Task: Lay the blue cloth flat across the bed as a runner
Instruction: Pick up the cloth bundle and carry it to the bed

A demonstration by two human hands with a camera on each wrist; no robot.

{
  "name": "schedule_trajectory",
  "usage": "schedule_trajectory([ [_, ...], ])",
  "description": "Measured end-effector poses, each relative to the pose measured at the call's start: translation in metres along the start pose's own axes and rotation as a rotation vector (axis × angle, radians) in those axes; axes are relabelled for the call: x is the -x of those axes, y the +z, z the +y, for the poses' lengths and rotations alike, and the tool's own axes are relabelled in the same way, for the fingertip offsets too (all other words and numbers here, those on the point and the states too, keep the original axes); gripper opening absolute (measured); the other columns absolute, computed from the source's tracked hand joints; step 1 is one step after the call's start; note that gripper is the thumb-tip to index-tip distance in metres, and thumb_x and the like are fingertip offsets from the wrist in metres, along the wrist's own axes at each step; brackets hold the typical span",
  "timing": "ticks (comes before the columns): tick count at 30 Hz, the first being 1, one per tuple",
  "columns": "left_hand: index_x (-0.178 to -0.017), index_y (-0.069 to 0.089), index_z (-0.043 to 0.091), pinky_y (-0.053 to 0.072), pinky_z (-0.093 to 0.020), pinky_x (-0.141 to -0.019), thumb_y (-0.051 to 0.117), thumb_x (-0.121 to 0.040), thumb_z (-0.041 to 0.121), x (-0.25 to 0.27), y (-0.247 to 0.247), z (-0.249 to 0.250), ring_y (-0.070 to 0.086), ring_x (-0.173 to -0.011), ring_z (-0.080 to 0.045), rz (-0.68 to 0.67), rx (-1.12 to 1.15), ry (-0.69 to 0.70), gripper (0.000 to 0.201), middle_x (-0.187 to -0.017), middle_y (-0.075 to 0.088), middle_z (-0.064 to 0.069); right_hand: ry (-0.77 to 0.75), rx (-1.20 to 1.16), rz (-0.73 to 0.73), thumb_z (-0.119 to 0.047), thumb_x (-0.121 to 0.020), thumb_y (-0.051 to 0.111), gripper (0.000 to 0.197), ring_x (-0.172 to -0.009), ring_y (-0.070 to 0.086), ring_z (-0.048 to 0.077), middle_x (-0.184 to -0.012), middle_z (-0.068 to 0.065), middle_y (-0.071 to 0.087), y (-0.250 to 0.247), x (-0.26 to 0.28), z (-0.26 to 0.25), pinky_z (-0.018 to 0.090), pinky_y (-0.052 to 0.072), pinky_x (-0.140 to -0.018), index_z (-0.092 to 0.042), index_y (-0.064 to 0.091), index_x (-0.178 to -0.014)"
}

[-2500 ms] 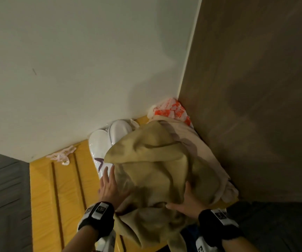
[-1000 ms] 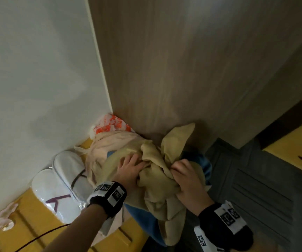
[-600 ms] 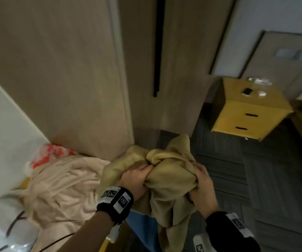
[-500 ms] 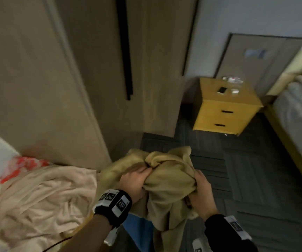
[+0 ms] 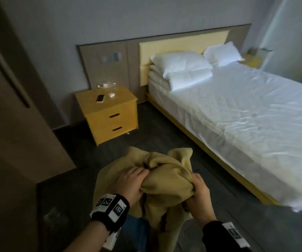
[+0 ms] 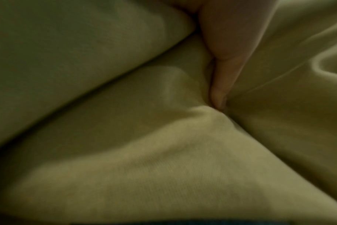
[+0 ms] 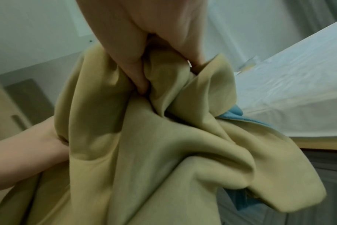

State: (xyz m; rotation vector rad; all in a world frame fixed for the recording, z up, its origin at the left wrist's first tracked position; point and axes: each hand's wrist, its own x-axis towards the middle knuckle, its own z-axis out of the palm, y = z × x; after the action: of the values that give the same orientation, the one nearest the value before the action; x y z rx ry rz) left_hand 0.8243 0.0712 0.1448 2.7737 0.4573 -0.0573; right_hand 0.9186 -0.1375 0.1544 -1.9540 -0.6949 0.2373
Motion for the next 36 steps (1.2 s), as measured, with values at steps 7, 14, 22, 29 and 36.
schedule_trajectory([
  [7,-0.139,0.035,0.03,0.031,-0.036,-0.114,0.055,-0.083,0.017,-0.169,0.023,0.115,0.033,-0.137,-0.013,-0.079,-0.038,0.307,0.06,-0.145,0.04,0.008,0.127,0.014,0.296,-0.002,-0.077,0.066,0.054,-0.091,0.054,-0.011,-0.097,-0.016,0.057,-0.114,-0.064,0.083,0.001,0.041,-0.073,-0.053,0.054,-0.089],
  [14,-0.136,0.038,0.029,0.037,-0.034,-0.108,0.054,-0.081,0.016,-0.362,0.042,0.215,0.039,-0.133,-0.014,-0.129,-0.087,0.512,0.059,-0.141,0.044,0.008,0.185,0.088,0.483,0.003,-0.071,0.063,0.062,-0.093,0.058,-0.005,-0.1,-0.016,0.059,-0.213,-0.177,0.163,0.01,0.046,-0.075,-0.053,0.057,-0.097],
  [22,-0.136,0.04,0.026,0.042,-0.034,-0.104,0.053,-0.077,0.013,-0.53,0.052,0.351,0.041,-0.132,-0.015,-0.173,-0.083,0.722,0.062,-0.14,0.047,0.006,0.303,0.128,0.685,0.008,-0.064,0.06,0.05,-0.084,0.056,-0.012,-0.092,-0.015,0.056,-0.339,-0.267,0.232,0.005,0.042,-0.066,-0.029,0.064,-0.097],
  [29,-0.138,0.039,0.024,0.043,-0.037,-0.104,0.054,-0.078,0.009,-0.647,0.086,0.447,0.041,-0.133,-0.018,-0.179,-0.098,0.737,0.064,-0.142,0.046,0.003,0.349,0.139,0.744,0.008,-0.067,0.06,0.038,-0.08,0.057,0.0,-0.092,-0.002,0.059,-0.441,-0.345,0.307,0.016,0.046,-0.072,-0.017,0.065,-0.095],
  [36,-0.134,0.047,0.02,0.047,-0.038,-0.098,0.057,-0.082,0.022,-0.752,0.116,0.538,0.05,-0.126,-0.021,-0.181,-0.073,0.706,0.053,-0.134,0.055,-0.002,0.427,0.113,0.675,0.006,-0.069,0.054,0.031,-0.079,0.057,0.016,-0.09,0.002,0.057,-0.548,-0.422,0.383,0.026,0.047,-0.072,-0.01,0.064,-0.093],
])
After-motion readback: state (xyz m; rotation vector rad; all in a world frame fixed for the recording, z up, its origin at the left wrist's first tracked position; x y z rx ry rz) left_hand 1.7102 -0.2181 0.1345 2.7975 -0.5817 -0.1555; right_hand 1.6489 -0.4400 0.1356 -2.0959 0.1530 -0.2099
